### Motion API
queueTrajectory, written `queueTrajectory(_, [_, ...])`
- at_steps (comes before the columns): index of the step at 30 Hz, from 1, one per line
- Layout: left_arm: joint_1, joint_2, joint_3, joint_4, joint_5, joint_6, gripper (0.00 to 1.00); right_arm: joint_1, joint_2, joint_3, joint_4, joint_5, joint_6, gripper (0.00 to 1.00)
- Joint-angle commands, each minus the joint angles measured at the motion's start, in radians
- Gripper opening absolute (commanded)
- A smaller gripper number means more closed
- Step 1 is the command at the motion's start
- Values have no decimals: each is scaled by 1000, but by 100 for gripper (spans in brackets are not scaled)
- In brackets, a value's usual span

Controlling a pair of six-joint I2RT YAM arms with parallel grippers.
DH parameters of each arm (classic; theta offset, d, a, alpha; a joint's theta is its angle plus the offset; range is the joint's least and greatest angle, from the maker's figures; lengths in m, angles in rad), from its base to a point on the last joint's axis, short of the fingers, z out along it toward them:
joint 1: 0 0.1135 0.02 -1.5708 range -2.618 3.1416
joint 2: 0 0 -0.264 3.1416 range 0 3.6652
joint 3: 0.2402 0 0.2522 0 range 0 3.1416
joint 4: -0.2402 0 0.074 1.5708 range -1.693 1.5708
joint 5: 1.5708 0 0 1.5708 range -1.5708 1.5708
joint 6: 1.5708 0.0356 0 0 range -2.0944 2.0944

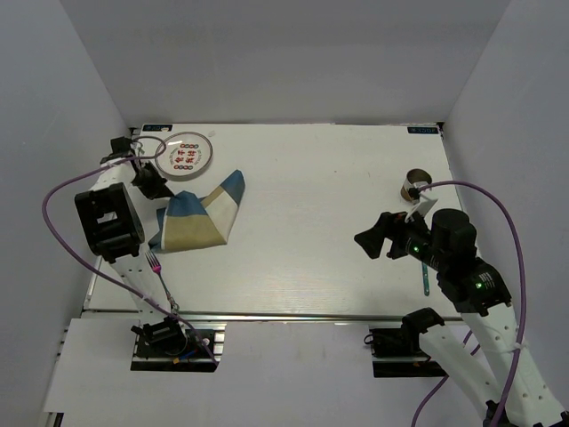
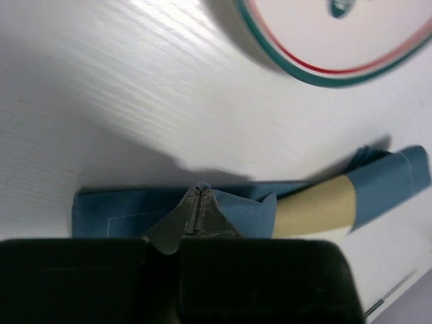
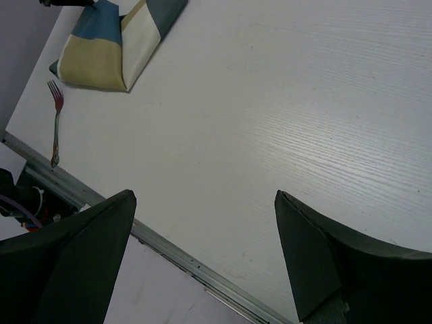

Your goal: Set the dinner table for one person

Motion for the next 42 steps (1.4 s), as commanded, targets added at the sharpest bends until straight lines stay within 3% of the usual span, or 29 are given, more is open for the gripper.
queueTrajectory(1, [5, -143, -16, 50, 150, 24, 0, -4, 12, 9, 36, -2, -13, 89])
queueTrajectory(5, [-27, -187, -35, 88, 280, 7, 0, -2, 19, 6, 46, -2, -6, 89])
queueTrajectory(8, [-48, -229, -72, 194, 432, -81, 0, -4, 15, 2, 68, 6, 11, 89])
queueTrajectory(12, [-105, -244, -32, 324, 535, -204, 0, -4, 16, -23, 113, 32, 39, 89])
queueTrajectory(16, [-183, -194, 158, 432, 645, -322, 0, -4, 59, -50, 147, 95, 83, 89])
queueTrajectory(19, [-260, -212, 301, 476, 656, -316, 0, -7, 108, -58, 171, 135, 115, 89])
queueTrajectory(22, [-298, -353, 188, 576, 641, -283, 0, -5, 116, -81, 213, 141, 129, 89])
queueTrajectory(26, [-329, -597, -297, 696, 548, -255, 0, -5, 125, -90, 231, 161, 114, 89])
queueTrajectory(28, [-341, -731, -467, 787, 468, -276, 0, -5, 134, -87, 233, 182, 103, 89])
queueTrajectory(29, [-357, -779, -659, 843, 446, -298, 3, -4, 137, -86, 236, 195, 100, 89])
queueTrajectory(30, [-366, -880, -759, 901, 392, -318, 12, -4, 141, -90, 242, 198, 94, 89])
queueTrajectory(31, [-375, -928, -856, 1011, 367, -356, 24, -7, 150, -92, 248, 199, 92, 89])
queueTrajectory(32, [-386, -971, -936, 1035, 341, -371, 54, -4, 154, -93, 257, 195, 91, 89])
queueTrajectory(33, [-386, -1056, -1052, 1032, 293, -378, 65, -5, 167, -96, 262, 189, 92, 89])
queueTrajectory(36, [-398, -1250, -1162, 930, 203, -346, 93, -4, 182, -130, 291, 156, 100, 89])
queueTrajectory(37, [-398, -1298, -1162, 891, 183, -329, 98, -4, 183, -141, 302, 147, 100, 89])
queueTrajectory(42, [-398, -1428, -1034, 631, 123, -270, 98, -4, 275, -176, 388, 38, 76, 89])
